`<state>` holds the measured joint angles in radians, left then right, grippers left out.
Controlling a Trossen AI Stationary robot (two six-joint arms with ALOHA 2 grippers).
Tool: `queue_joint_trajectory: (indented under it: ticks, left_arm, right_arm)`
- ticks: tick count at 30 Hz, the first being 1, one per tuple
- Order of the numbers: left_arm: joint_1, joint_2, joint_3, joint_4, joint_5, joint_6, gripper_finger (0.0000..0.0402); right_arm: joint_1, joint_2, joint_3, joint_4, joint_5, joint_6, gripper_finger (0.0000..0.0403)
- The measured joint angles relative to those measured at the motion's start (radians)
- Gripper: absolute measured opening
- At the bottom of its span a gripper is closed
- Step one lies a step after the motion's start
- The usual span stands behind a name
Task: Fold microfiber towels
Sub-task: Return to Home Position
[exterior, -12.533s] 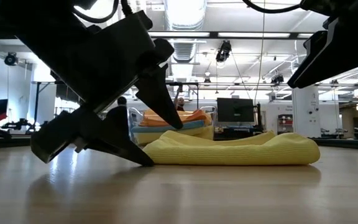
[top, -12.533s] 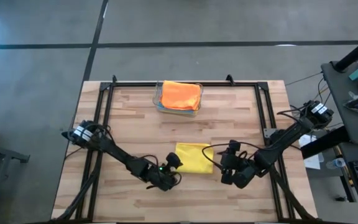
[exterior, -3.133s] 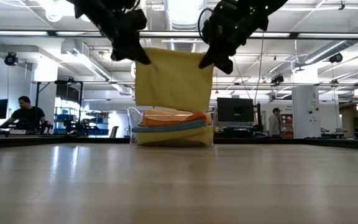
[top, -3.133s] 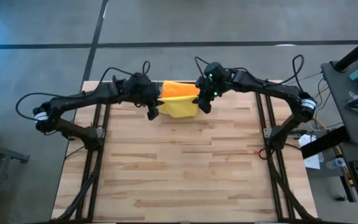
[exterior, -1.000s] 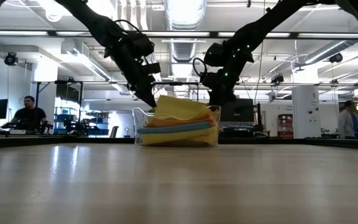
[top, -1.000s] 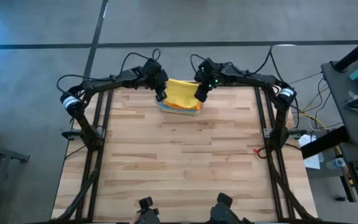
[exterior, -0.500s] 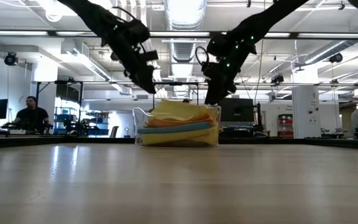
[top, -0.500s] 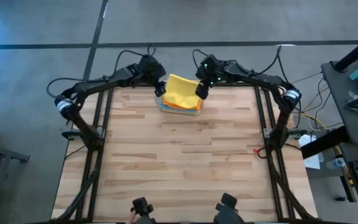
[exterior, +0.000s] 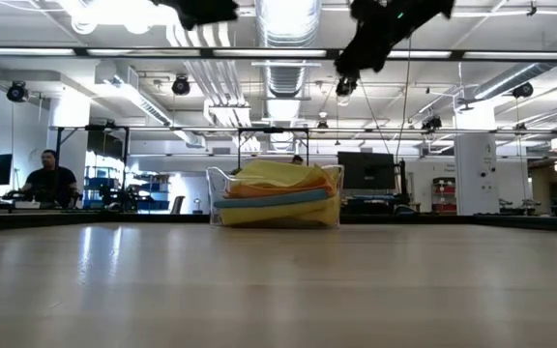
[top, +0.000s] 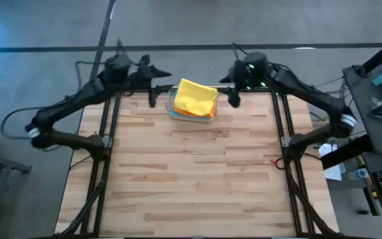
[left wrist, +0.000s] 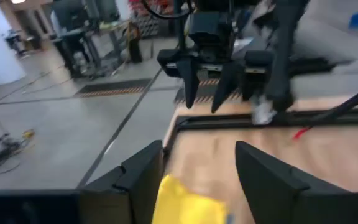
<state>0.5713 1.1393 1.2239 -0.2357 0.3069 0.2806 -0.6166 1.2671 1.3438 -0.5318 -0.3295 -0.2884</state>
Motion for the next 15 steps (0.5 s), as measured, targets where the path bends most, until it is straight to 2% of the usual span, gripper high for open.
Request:
queue_joint_trajectory:
  ticks: [4,9,10,15]
  left_arm:
    - [-0.089,-0.155,-0.073,-0.02,-0.006,-0.038,0.0138]
    - [-0.21,-0.342,-0.218,-0.001,-0.005,-0.04,0.0026]
    - [-0.228,-0.373,-0.256,0.015,-0.005,-0.045,0.0014]
    - [-0.28,-0.508,-0.454,0.154,-0.008,-0.15,0.0007]
  right_arm:
    - [0.087,-0.195,-0.148,0.064,-0.011,-0.002,0.0148]
    - [0.199,-0.452,-0.364,0.235,-0.012,0.046,0.0105]
    - [0.216,-0.5,-0.409,0.265,-0.011,0.057,0.0097]
    - [0.269,-0.704,-0.587,0.341,0.005,0.089,0.0065]
